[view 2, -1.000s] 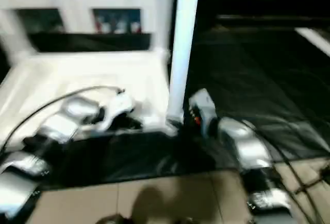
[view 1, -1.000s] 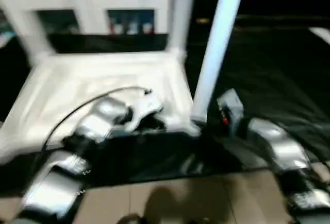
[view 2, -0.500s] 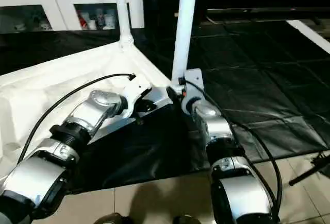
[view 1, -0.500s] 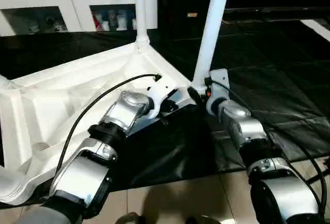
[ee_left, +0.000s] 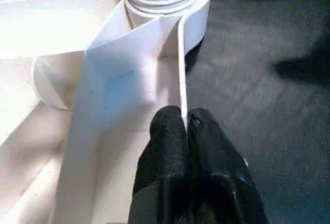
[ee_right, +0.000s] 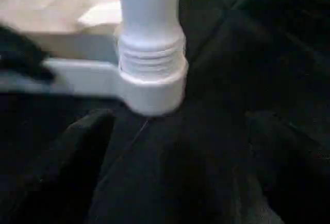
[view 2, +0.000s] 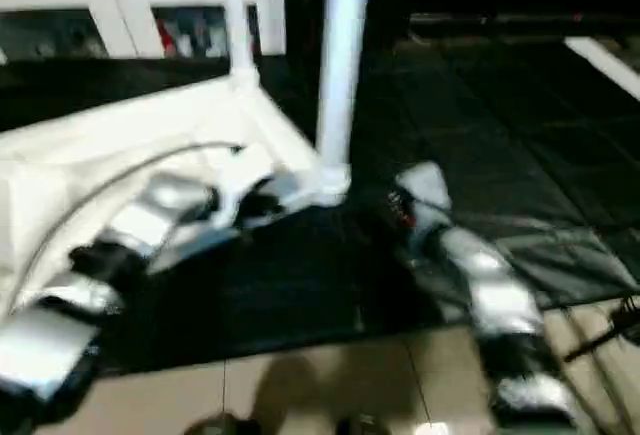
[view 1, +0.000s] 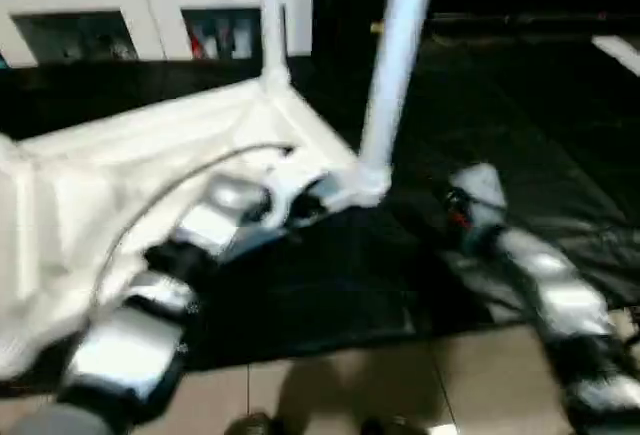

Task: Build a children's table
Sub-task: Rotate leg to tighten

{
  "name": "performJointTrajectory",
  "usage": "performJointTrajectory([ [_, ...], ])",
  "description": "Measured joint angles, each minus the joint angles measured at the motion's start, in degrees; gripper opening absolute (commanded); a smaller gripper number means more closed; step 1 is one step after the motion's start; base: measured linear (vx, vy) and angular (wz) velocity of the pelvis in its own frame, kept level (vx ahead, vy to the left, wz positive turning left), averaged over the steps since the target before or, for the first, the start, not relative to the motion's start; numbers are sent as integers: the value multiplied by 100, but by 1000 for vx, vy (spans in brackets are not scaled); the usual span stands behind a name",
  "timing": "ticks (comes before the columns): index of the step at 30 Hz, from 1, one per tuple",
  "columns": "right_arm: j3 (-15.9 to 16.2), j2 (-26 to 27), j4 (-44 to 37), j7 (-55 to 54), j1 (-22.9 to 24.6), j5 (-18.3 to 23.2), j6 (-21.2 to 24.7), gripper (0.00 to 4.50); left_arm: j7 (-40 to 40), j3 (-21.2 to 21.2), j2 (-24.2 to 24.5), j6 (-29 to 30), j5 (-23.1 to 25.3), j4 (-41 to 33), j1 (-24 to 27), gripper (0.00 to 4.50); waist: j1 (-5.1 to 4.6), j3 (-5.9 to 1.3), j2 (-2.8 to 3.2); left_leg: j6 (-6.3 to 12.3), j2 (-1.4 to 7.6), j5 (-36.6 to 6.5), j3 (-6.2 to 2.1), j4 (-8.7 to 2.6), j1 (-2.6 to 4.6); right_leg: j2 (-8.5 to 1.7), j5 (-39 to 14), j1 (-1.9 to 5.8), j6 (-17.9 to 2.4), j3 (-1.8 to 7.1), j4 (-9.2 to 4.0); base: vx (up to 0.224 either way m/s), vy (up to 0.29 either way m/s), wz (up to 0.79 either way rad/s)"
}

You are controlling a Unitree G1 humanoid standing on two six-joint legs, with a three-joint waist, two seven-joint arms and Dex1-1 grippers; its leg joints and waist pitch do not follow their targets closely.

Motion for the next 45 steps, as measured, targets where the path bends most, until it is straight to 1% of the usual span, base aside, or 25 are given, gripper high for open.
performJointTrajectory([
  [2,55,-158,-222,391,82,44,7,441,-288,-28,130,-217,-1,-37,71,0,11,-2,4,-3,2,2,0,0,1,0,0,2,0,-2,0,0,0,0],
  [4,143,-291,-409,707,112,134,63,441,-658,-65,208,-428,-21,-139,201,0,54,-5,8,-4,3,3,0,2,4,0,0,9,0,-2,-1,0,0,0],
  [7,257,-493,-654,1118,154,164,112,441,-1265,-238,397,-695,-117,-352,343,0,171,-5,8,-5,3,3,0,4,7,0,0,15,0,-2,-2,0,0,0],
  [9,391,-649,-808,1426,163,180,131,441,-1734,-326,627,-912,-179,-497,454,0,224,-7,10,-6,5,4,3,4,11,0,0,22,0,-1,-1,0,0,0],
  [12,521,-720,-836,1688,157,161,118,441,-2208,-399,805,-1091,-226,-655,550,0,310,-7,10,-6,6,4,6,4,13,-1,-1,26,1,2,-2,0,0,0],
  [16,733,-726,-822,2002,112,131,84,441,-2575,-493,845,-1233,-281,-831,648,0,364,-7,9,-7,6,4,16,4,15,-4,-2,32,3,9,-4,0,0,0],
  [23,1101,-752,-872,2526,89,116,75,441,-2935,-564,999,-1385,-294,-951,704,0,369,-7,9,-13,10,8,17,4,17,-4,-7,33,11,8,-2,0,0,0],
  [25,1146,-708,-780,2525,53,0,43,441,-3001,-576,1011,-1387,-295,-1054,751,0,371,-7,9,-13,10,8,17,4,16,-4,-7,33,11,9,-3,0,0,0],
  [29,1223,-632,-625,2586,-83,-21,7,441,-3063,-669,1013,-1415,-303,-1235,824,0,377,-7,9,-13,11,8,17,4,16,-4,-7,36,11,9,-3,0,0,0],
  [31,1242,-611,-620,2688,-132,-13,7,416,-3107,-700,1007,-1459,-303,-1287,847,0,380,-7,9,-16,12,10,17,4,17,-4,-8,40,13,9,-3,0,0,0],
  [32,1245,-611,-620,2712,-135,-7,7,416,-3128,-712,1007,-1468,-303,-1310,854,0,385,-7,9,-16,12,10,17,4,17,-4,-9,42,15,9,-3,0,0,0],
  [33,1255,-609,-602,2762,-140,2,7,398,-3159,-718,1007,-1476,-304,-1326,862,0,386,-7,9,-16,12,10,18,4,17,-4,-10,44,16,9,-3,0,0,0],
  [34,1271,-608,-586,2792,-142,2,7,389,-3175,-721,1009,-1477,-303,-1341,867,0,386,-7,8,-16,13,10,18,4,17,-4,-10,45,17,9,-3,0,0,0],
  [35,1295,-604,-577,2812,-143,2,8,389,-3180,-722,1012,-1477,-303,-1356,874,0,386,-7,8,-16,13,10,18,4,17,-4,-10,45,17,9,-4,0,0,0],
  [39,1352,-567,-534,2960,-153,2,8,346,-3180,-722,1034,-1476,-301,-1446,922,0,386,-7,8,-16,13,10,18,3,17,-4,-12,45,18,9,-3,0,0,0],
  [40,1352,-565,-529,2977,-163,2,8,346,-3180,-722,1039,-1474,-300,-1461,928,0,385,-8,8,-16,13,10,18,4,17,-4,-12,45,18,9,-3,0,0,0],
  [42,1353,-546,-486,3001,-205,2,8,324,-3180,-725,1043,-1473,-300,-1477,936,0,383,-8,7,-16,13,10,18,3,17,-4,-12,44,19,9,-3,0,0,0],
  [43,1352,-530,-458,3023,-217,2,7,324,-3179,-725,1044,-1472,-300,-1477,937,0,383,-8,7,-16,13,10,18,3,17,-4,-12,44,19,9,-3,0,0,0],
  [44,1352,-510,-432,3030,-217,3,7,308,-3179,-725,1046,-1472,-300,-1479,937,0,383,-8,7,-16,13,10,18,3,17,-4,-12,44,19,9,-3,0,0,0],
  [45,1352,-496,-413,3044,-217,3,7,302,-3179,-725,1047,-1470,-300,-1481,939,0,383,-8,7,-15,13,10,18,3,17,-4,-12,44,19,9,-3,0,0,0],
])
